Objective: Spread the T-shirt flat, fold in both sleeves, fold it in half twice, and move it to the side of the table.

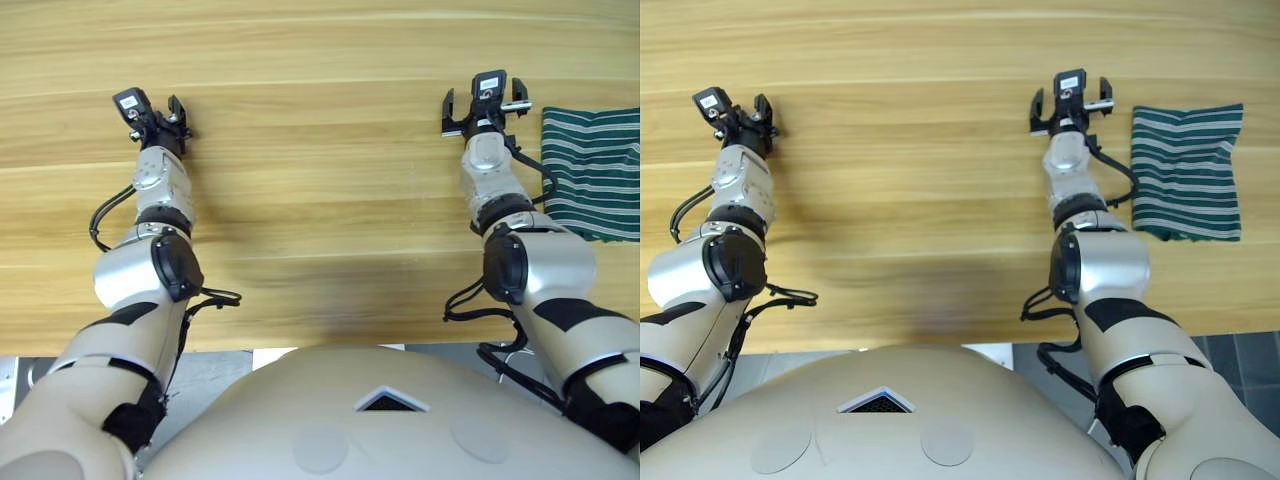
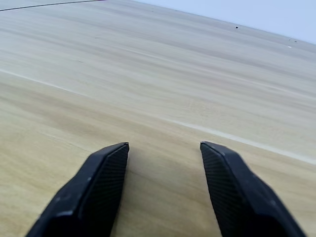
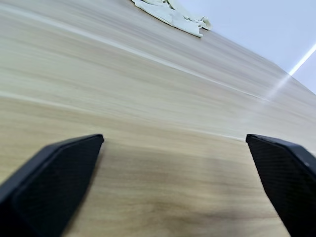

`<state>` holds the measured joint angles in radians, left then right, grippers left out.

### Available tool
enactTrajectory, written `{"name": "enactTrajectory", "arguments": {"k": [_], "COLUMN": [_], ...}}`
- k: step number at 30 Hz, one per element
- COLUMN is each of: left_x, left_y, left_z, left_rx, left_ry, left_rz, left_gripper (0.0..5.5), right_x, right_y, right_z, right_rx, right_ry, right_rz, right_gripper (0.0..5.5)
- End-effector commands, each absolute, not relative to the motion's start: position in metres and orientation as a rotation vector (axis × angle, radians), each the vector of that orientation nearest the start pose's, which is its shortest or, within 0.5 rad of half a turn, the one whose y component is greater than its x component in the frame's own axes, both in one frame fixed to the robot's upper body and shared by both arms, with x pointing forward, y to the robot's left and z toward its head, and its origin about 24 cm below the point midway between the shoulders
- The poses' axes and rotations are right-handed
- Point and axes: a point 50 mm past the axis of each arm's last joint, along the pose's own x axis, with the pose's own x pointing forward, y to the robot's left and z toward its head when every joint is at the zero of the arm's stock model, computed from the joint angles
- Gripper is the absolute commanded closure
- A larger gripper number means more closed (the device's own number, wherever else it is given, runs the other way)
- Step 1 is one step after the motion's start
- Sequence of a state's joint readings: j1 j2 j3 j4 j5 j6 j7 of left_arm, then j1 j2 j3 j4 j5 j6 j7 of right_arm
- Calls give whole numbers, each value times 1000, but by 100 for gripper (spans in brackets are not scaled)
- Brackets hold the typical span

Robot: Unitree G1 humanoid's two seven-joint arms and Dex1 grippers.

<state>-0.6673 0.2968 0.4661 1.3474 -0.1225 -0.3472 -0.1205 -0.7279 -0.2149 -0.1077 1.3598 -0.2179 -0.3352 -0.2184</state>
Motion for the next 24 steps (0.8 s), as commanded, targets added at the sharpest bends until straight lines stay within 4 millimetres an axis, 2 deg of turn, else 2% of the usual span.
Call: {"name": "enactTrajectory", "arguments": {"k": [1,10,24], "left_x": [323,327,327], "left_y": [258,247,245], "left_z": [-5,-4,-6], "left_rx": [-212,-220,-211], "left_ry": [245,240,257], "left_rz": [292,260,253], "left_gripper": [279,279,279], "right_x": [342,337,336], "right_y": [-206,-216,-218], "right_z": [0,-4,-5], "right_rx": [-403,-415,-445], "right_ry": [295,319,329], "right_rz": [-180,-202,-213], "right_gripper": [16,16,16]}}
